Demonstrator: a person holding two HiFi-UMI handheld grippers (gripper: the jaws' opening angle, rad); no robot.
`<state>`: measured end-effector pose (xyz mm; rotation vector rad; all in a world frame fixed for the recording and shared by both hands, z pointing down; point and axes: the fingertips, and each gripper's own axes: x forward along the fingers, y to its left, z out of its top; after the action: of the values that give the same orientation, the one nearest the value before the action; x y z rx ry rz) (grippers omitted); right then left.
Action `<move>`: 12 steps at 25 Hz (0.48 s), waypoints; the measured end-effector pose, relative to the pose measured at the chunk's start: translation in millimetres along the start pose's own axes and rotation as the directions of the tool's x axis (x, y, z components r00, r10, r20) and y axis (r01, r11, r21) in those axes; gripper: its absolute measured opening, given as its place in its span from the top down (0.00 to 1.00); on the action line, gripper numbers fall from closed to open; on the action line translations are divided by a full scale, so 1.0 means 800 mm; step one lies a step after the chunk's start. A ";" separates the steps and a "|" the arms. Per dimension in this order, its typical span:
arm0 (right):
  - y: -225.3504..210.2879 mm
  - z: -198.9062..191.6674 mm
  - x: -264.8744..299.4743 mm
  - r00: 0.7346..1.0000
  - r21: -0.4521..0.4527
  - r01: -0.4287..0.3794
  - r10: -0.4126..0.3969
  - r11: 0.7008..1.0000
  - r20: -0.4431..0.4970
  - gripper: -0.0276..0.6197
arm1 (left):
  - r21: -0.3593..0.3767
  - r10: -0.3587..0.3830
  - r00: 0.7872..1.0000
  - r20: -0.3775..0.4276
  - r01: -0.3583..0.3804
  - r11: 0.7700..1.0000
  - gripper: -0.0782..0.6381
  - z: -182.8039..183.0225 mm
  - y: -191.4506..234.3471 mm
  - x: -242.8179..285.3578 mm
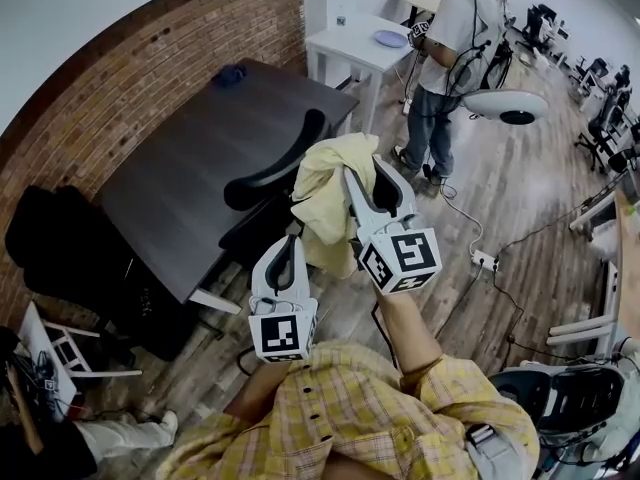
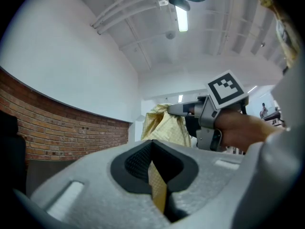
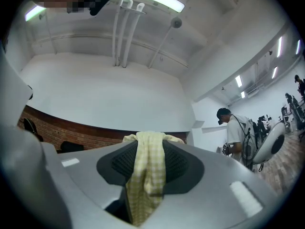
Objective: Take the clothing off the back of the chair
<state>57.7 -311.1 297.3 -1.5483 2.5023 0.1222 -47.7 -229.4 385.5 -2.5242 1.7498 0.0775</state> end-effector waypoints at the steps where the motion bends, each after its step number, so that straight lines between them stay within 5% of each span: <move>1: 0.000 -0.003 -0.003 1.000 0.000 0.000 0.000 1.000 -0.005 0.72 | -0.005 -0.001 1.000 0.001 0.001 1.000 0.89 0.000 -0.001 0.000; 12: 0.014 -0.028 -0.027 1.000 -0.012 0.023 -0.023 1.000 -0.006 0.72 | -0.032 -0.005 1.000 0.009 0.006 0.999 0.89 0.000 -0.001 0.001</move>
<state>54.7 -291.0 323.5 -1.5841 2.4915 0.1291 -46.8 -229.7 385.3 -2.5465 1.7523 0.1175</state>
